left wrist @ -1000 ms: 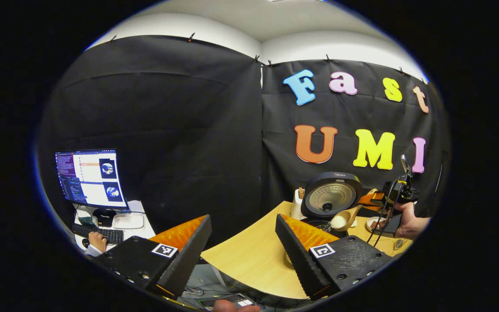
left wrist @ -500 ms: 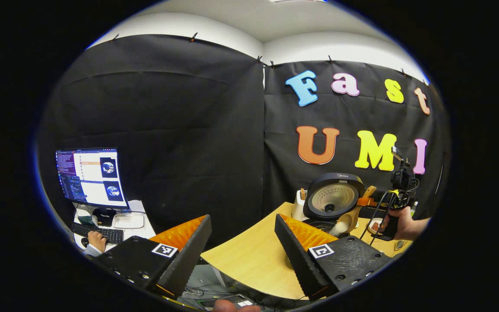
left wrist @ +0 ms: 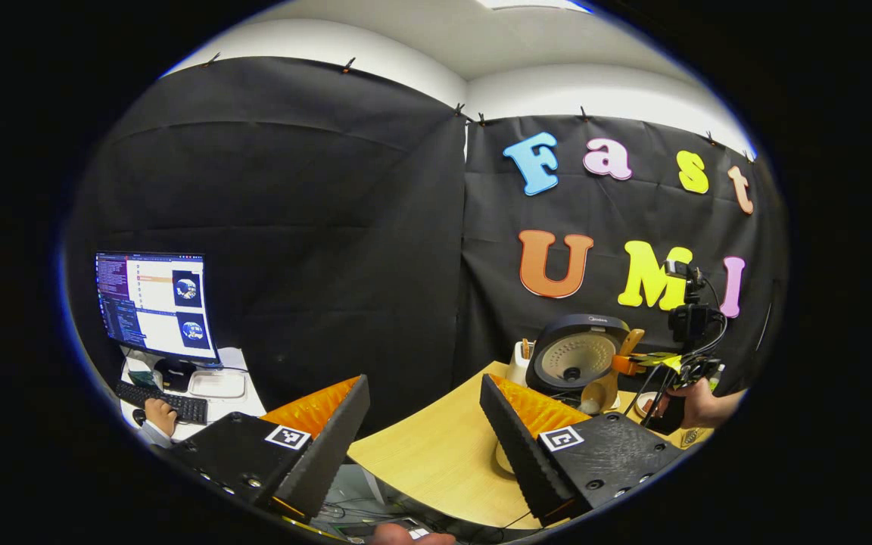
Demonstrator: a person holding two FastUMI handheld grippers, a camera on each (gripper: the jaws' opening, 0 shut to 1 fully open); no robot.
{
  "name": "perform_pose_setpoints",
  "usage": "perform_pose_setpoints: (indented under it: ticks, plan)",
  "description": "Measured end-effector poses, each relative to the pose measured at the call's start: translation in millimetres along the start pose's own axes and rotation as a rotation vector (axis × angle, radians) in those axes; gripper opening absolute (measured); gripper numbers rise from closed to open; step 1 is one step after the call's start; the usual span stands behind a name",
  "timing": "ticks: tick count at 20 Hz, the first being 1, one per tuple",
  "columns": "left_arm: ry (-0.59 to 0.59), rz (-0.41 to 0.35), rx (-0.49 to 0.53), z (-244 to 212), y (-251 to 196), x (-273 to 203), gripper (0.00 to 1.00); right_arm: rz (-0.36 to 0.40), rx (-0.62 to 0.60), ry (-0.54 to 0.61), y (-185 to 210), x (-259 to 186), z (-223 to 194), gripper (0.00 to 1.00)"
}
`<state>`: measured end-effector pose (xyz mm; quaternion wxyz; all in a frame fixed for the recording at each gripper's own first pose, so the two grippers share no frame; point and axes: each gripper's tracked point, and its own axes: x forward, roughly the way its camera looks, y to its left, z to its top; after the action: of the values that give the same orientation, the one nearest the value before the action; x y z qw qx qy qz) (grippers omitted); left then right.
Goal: Close the left gripper, press the button to open the rice cooker; take a wooden spoon from the chopstick holder with the right hand, scoop a spoonful of rice and pour it into the rice cooker, then put the wooden spoon back into the chopstick holder.
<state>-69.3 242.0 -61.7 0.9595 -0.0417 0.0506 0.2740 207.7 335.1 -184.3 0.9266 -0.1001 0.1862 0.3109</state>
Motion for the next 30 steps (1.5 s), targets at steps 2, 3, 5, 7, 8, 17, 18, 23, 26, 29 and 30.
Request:
perform_pose_setpoints:
  ticks: [2,3,5,7,8,17,18,23,26,29,30]
  plan:
    - [0.003,-0.014,-0.009,-2,-2,1,0.95,0.007,-0.075,-0.014,12,-1,2,0.08]
    - [0.005,-0.018,-0.012,-2,-2,1,0.95,0.013,-0.103,-0.019,18,0,3,0.09]
    - [0.007,-0.026,-0.013,-5,-2,2,0.95,0.013,-0.156,-0.03,25,-3,5,0.09]
    - [0.009,-0.028,-0.016,-6,-1,2,0.95,0.003,-0.21,-0.04,28,-1,8,0.09]
    - [0.009,-0.03,-0.02,-6,0,3,0.95,0.009,-0.219,-0.038,30,1,7,0.09]
    - [0.02,-0.045,-0.011,-6,-4,7,0.95,0.018,-0.125,-0.04,26,-8,12,0.08]
    - [0.019,-0.053,-0.009,-5,-7,8,0.95,0.021,-0.089,-0.032,23,-11,12,0.08]
    - [0.018,-0.122,0.036,-5,-40,14,0.95,0.034,0.155,-0.001,-1,-37,19,0.08]
    - [0.014,-0.192,0.061,-5,-67,17,0.94,0.042,0.306,0.01,-22,-62,26,0.08]
    - [0.013,-0.26,0.075,-6,-96,19,0.94,0.005,0.401,-0.007,-60,-91,31,0.08]
    - [0.011,-0.281,0.078,-5,-105,20,0.94,-0.01,0.427,-0.012,-73,-103,32,0.08]
